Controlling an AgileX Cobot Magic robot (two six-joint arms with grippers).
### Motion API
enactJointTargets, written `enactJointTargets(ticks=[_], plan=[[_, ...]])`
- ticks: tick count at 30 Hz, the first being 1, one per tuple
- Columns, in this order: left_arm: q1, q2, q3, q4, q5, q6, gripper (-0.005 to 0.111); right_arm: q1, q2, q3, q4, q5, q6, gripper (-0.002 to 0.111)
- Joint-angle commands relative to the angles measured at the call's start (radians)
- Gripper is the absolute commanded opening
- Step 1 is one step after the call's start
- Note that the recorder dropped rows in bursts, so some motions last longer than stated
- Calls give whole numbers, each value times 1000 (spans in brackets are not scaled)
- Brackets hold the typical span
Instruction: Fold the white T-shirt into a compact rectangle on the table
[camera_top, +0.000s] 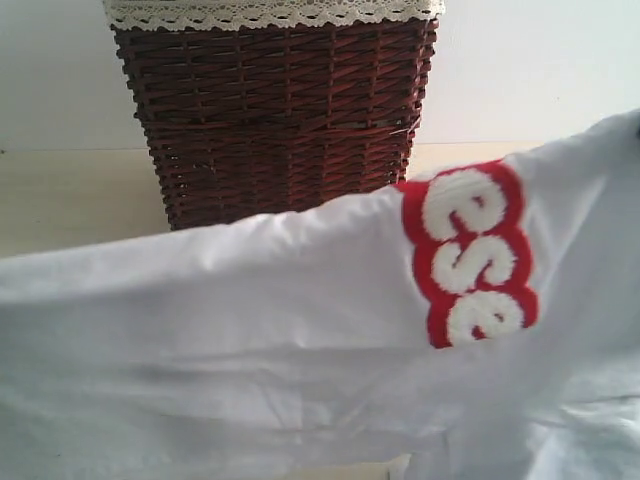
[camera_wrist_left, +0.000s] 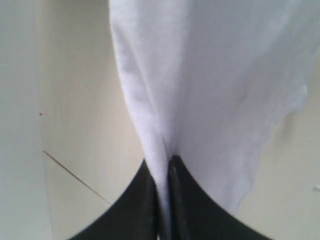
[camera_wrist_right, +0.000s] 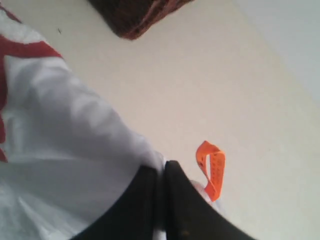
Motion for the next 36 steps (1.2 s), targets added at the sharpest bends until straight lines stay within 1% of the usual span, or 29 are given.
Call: enactJointTargets(ticks=[1, 3, 4, 6, 7, 9, 11, 12, 14, 16, 17, 20, 23, 25, 27, 29, 30, 31, 34, 36], plan=[[162, 182, 146, 190, -312, -161, 0, 0, 252, -5, -111, -130, 124, 0], [264, 278, 170, 238, -440, -230, 0, 0, 348, -5, -178, -188, 211, 0], [317, 326, 175, 243, -496, -239, 0, 0, 401, -5, -218, -216, 240, 0], [393, 400, 175, 247, -579, -245, 0, 0, 489, -5, -279, -268, 297, 0], [423, 432, 175, 268, -628, -245, 0, 0, 535, -5, -310, -295, 331, 0], [461, 476, 175, 273, -727, -267, 2, 0, 618, -5, -376, -334, 420, 3], [476, 507, 175, 276, -839, -271, 9, 0, 678, -5, -497, -350, 534, 11], [479, 515, 173, 281, -881, -271, 16, 0, 704, -5, -568, -347, 616, 16], [479, 519, 163, 303, -949, -281, 31, 0, 736, -5, -698, -329, 786, 28], [479, 519, 143, 295, -994, -347, 42, 0, 743, -5, -771, -306, 909, 39], [479, 519, 131, 295, -1003, -384, 46, 0, 743, -5, -786, -290, 927, 43], [479, 519, 106, 295, -1000, -435, 52, 0, 729, -5, -789, -287, 927, 54], [479, 501, 103, 281, -962, -495, 53, 0, 696, -5, -772, -290, 927, 61], [479, 485, 103, 276, -915, -557, 52, 0, 671, -5, -741, -288, 885, 61], [479, 464, 103, 249, -872, -602, 52, 0, 638, -5, -637, -288, 768, 58], [479, 439, 111, 212, -859, -611, 49, 0, 600, -5, -466, -298, 583, 51], [479, 427, 117, 201, -857, -611, 45, 0, 583, -5, -391, -293, 508, 46], [479, 416, 129, 172, -857, -611, 40, 0, 568, -5, -274, -275, 388, 41], [476, 390, 156, 99, -832, -594, 24, 0, 541, -5, -36, -151, 123, 29], [475, 373, 176, 56, -820, -571, 17, 0, 535, -3, 85, -78, 22, 24]])
